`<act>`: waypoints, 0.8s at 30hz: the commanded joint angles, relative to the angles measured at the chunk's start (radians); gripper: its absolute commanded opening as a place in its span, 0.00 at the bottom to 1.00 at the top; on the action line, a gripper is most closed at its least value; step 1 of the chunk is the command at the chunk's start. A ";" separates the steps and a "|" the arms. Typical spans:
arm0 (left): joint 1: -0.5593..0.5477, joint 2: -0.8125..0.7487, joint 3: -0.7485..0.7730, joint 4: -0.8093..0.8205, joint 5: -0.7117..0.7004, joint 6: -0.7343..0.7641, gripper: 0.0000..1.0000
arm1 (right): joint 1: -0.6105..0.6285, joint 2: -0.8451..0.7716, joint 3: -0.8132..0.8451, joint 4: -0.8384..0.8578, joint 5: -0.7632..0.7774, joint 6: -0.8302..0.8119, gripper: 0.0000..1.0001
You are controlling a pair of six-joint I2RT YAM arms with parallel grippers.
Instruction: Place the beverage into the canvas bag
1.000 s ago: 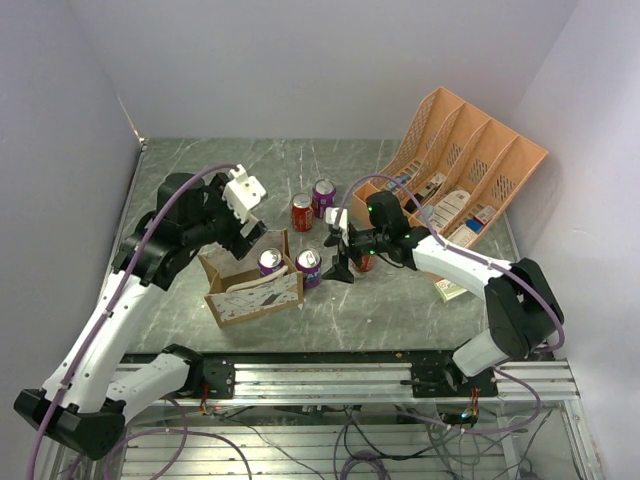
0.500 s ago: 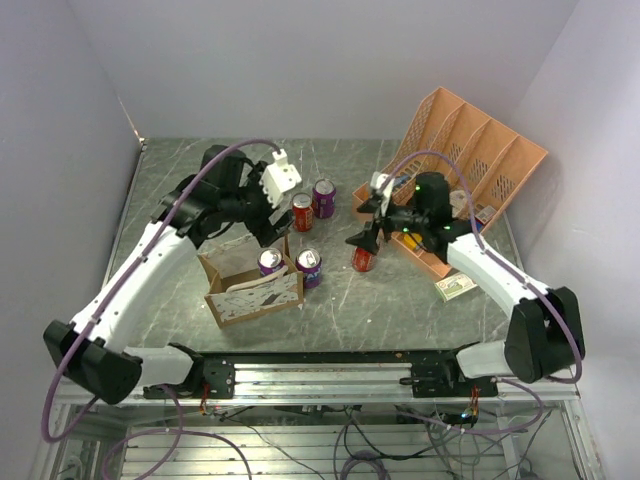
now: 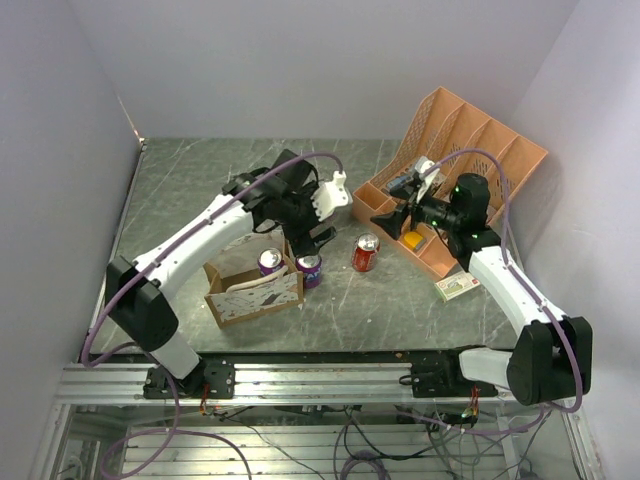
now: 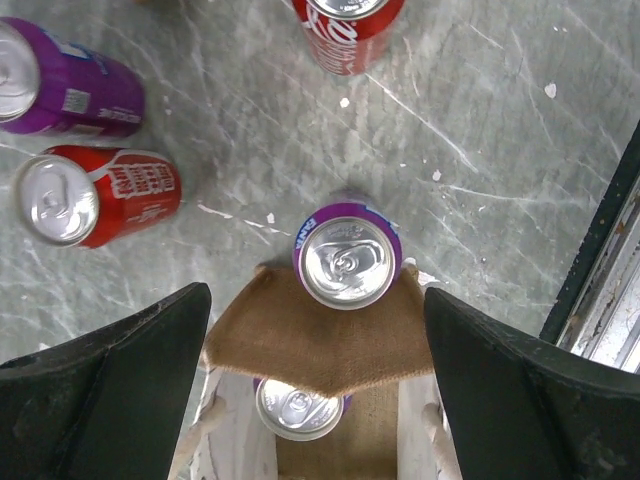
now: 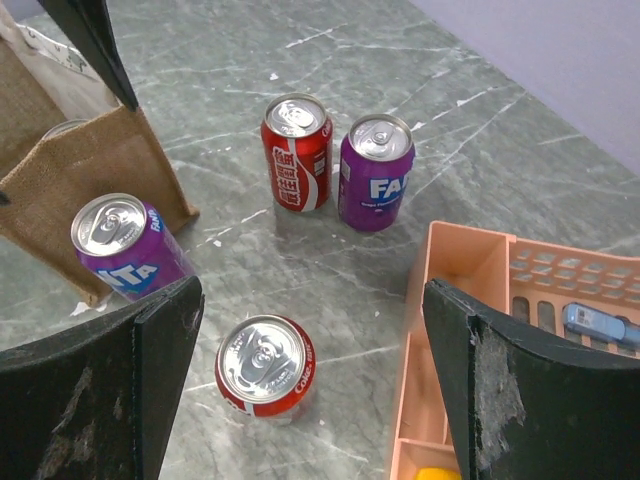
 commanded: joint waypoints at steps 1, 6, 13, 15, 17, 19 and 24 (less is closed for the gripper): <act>-0.057 0.048 0.037 -0.048 -0.069 0.006 0.98 | -0.045 -0.048 -0.025 0.077 -0.035 0.065 0.91; -0.107 0.091 -0.009 -0.001 -0.142 -0.005 0.99 | -0.067 -0.060 -0.031 0.093 -0.059 0.086 0.91; -0.116 0.172 -0.007 0.020 -0.198 -0.022 0.99 | -0.076 -0.033 -0.016 0.066 -0.081 0.072 0.91; -0.116 0.191 -0.013 0.013 -0.193 -0.029 0.99 | -0.076 -0.026 -0.009 0.055 -0.079 0.065 0.91; -0.116 0.197 -0.026 0.019 -0.179 -0.031 0.99 | -0.076 -0.021 -0.009 0.053 -0.088 0.061 0.91; -0.116 0.198 -0.036 0.019 -0.164 -0.030 0.99 | -0.075 -0.018 -0.009 0.053 -0.101 0.060 0.91; -0.116 0.221 -0.038 0.016 -0.156 -0.036 0.99 | -0.076 -0.017 -0.008 0.047 -0.106 0.053 0.91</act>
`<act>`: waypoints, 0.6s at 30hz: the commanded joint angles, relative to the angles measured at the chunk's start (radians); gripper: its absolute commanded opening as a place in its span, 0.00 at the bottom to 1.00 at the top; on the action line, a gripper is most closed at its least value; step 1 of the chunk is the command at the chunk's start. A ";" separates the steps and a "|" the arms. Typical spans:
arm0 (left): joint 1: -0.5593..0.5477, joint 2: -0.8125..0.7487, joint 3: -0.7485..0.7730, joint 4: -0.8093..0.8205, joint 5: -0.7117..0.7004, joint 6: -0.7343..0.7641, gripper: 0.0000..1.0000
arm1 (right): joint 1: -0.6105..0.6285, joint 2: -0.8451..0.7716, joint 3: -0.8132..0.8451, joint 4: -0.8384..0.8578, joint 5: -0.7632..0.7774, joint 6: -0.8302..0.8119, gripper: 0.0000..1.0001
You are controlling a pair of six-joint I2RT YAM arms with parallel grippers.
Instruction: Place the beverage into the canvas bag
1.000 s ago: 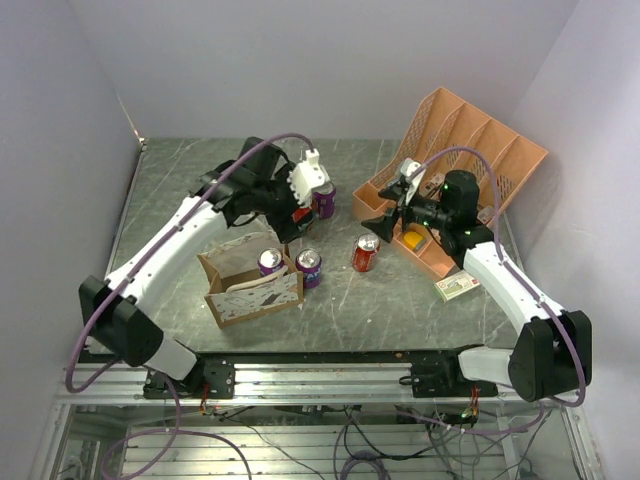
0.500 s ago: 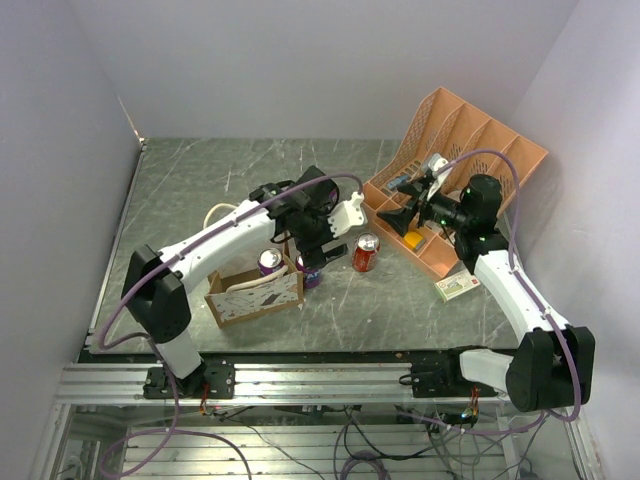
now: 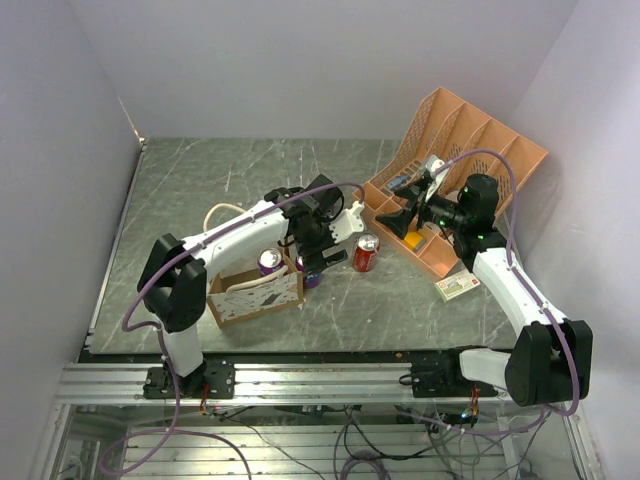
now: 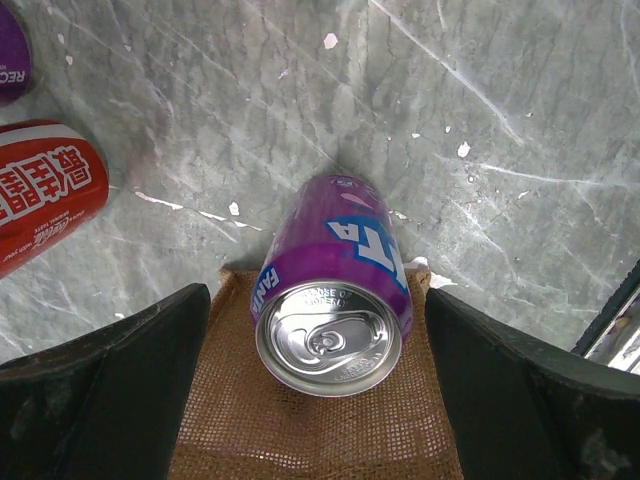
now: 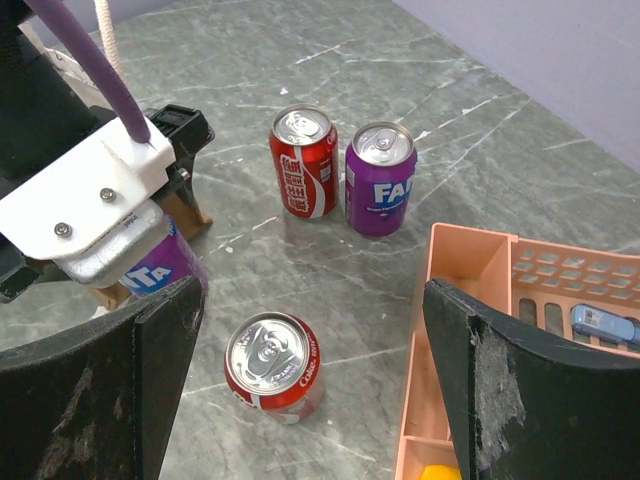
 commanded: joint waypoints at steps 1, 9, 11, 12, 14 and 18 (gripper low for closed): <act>-0.004 0.026 -0.004 0.001 0.008 -0.022 0.99 | -0.008 0.001 0.016 -0.005 -0.022 -0.019 0.91; -0.005 0.056 -0.042 0.012 0.016 -0.039 0.94 | -0.008 0.004 0.021 -0.016 -0.035 -0.031 0.91; -0.004 0.052 -0.047 0.014 0.011 -0.037 0.90 | -0.008 0.004 0.021 -0.020 -0.037 -0.034 0.91; -0.004 0.050 -0.051 0.015 0.012 -0.037 0.88 | -0.009 0.004 0.021 -0.021 -0.037 -0.035 0.91; -0.004 0.046 -0.052 0.014 0.017 -0.035 0.82 | -0.008 0.002 0.021 -0.023 -0.038 -0.039 0.91; -0.004 0.032 -0.043 0.012 0.023 -0.037 0.70 | -0.008 0.008 0.021 -0.025 -0.040 -0.043 0.91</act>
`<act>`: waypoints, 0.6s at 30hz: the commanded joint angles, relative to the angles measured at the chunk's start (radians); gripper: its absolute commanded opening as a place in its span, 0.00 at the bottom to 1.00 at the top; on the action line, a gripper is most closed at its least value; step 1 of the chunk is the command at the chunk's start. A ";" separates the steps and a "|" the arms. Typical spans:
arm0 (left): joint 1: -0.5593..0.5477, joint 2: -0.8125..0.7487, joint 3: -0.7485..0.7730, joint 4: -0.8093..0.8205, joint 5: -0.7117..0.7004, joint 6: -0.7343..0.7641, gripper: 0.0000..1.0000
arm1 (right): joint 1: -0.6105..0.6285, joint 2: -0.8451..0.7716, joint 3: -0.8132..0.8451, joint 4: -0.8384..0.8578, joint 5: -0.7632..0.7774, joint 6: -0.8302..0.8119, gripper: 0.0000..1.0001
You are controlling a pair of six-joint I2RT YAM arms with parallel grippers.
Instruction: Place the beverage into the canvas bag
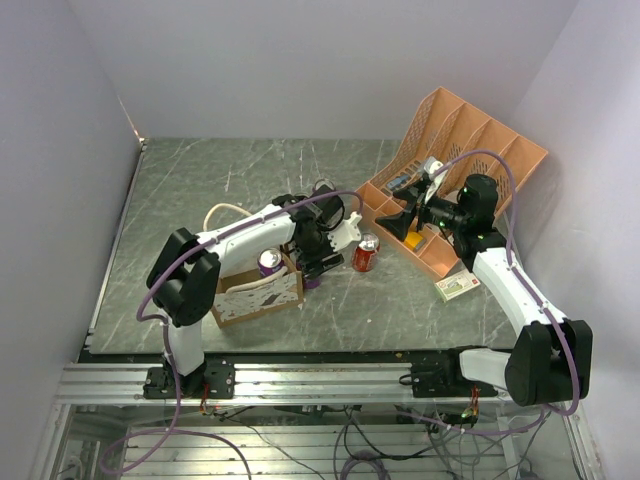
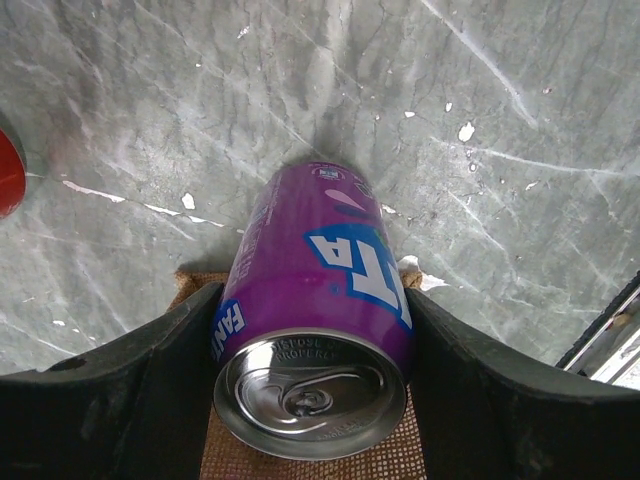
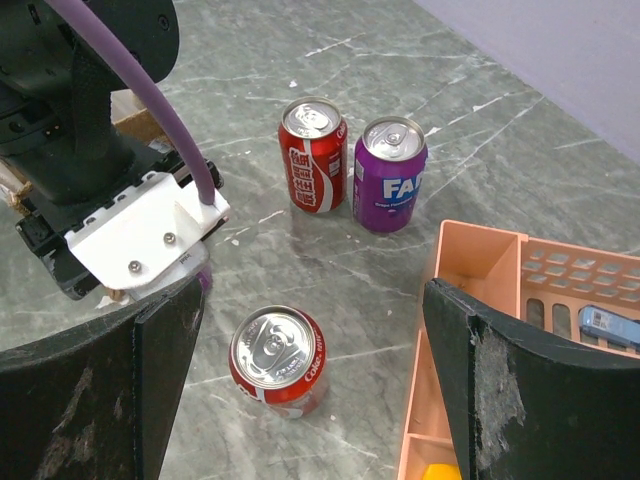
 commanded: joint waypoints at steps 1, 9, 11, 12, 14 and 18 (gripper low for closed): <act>-0.004 -0.035 0.007 0.006 0.021 -0.008 0.68 | -0.007 0.012 0.022 -0.002 -0.018 -0.017 0.91; -0.005 -0.115 0.045 -0.017 0.043 0.024 0.47 | -0.008 0.011 0.026 -0.016 -0.016 -0.033 0.91; -0.004 -0.138 0.065 -0.030 0.060 0.035 0.45 | -0.009 0.004 0.028 -0.021 -0.005 -0.041 0.91; -0.004 -0.147 0.076 -0.037 0.068 0.042 0.44 | -0.009 -0.001 0.027 -0.023 0.001 -0.042 0.91; -0.004 -0.163 0.108 -0.058 0.078 0.054 0.41 | -0.012 -0.012 0.024 -0.018 0.009 -0.041 0.91; -0.004 -0.217 0.177 -0.100 0.075 0.073 0.35 | -0.018 -0.017 0.031 -0.031 0.013 -0.049 0.91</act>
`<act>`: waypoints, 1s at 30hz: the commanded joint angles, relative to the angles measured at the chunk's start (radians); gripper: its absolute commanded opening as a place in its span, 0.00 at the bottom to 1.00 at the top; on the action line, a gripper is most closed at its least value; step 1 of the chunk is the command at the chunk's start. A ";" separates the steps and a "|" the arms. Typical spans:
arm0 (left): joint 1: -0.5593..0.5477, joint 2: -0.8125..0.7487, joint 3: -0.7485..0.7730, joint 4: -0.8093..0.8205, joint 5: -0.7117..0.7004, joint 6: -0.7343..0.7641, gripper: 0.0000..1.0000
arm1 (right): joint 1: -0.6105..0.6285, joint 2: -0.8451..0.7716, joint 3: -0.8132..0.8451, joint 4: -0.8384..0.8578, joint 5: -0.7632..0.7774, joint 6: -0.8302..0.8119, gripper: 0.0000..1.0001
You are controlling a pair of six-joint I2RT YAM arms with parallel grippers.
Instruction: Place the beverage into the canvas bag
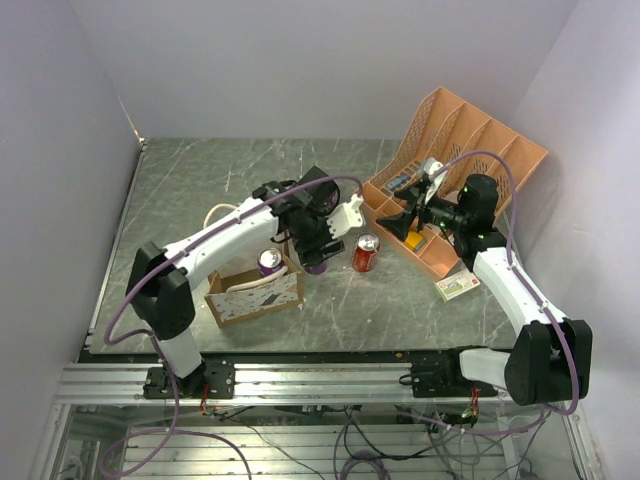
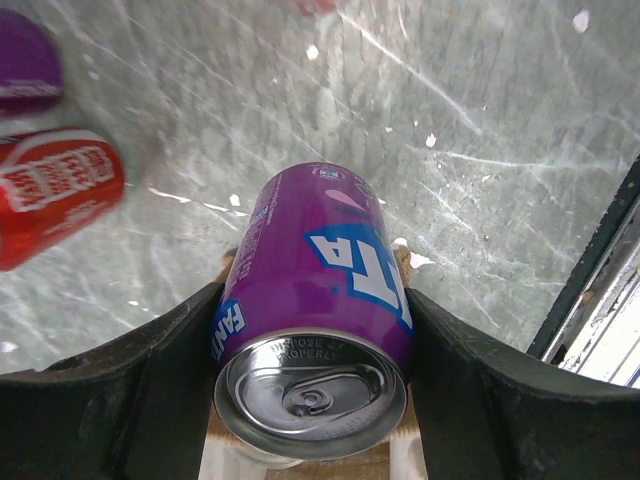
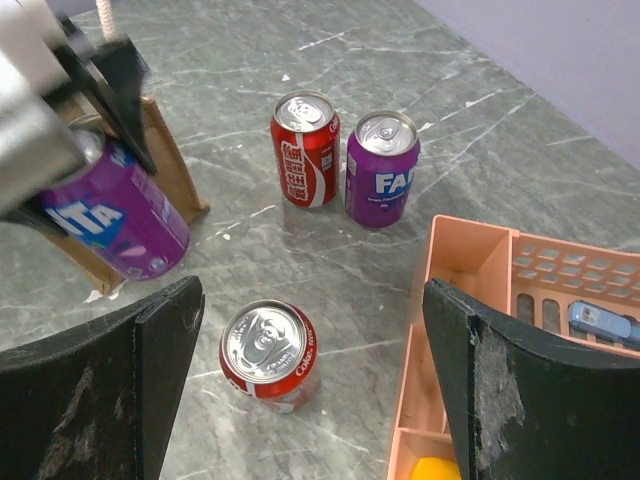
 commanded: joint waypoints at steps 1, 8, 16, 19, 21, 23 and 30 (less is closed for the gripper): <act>-0.003 -0.125 0.117 -0.036 0.034 0.034 0.34 | -0.016 -0.021 0.035 -0.029 0.014 -0.025 0.91; -0.003 -0.320 0.136 -0.039 0.008 0.009 0.28 | -0.016 -0.017 0.058 -0.099 0.029 -0.112 0.91; 0.055 -0.511 0.067 -0.069 -0.044 0.014 0.28 | -0.013 -0.022 0.059 -0.111 0.014 -0.131 0.91; 0.086 -0.565 0.023 -0.080 -0.076 0.021 0.27 | -0.007 -0.023 0.062 -0.125 -0.021 -0.144 0.91; 0.124 -0.601 -0.006 -0.084 -0.084 0.010 0.26 | 0.016 -0.025 0.060 -0.127 -0.052 -0.152 0.91; 0.188 -0.629 -0.049 -0.081 -0.049 0.000 0.27 | 0.049 -0.025 0.063 -0.136 -0.074 -0.165 0.91; 0.327 -0.693 -0.163 -0.115 0.031 -0.010 0.21 | 0.240 0.010 0.079 -0.178 -0.059 -0.238 0.90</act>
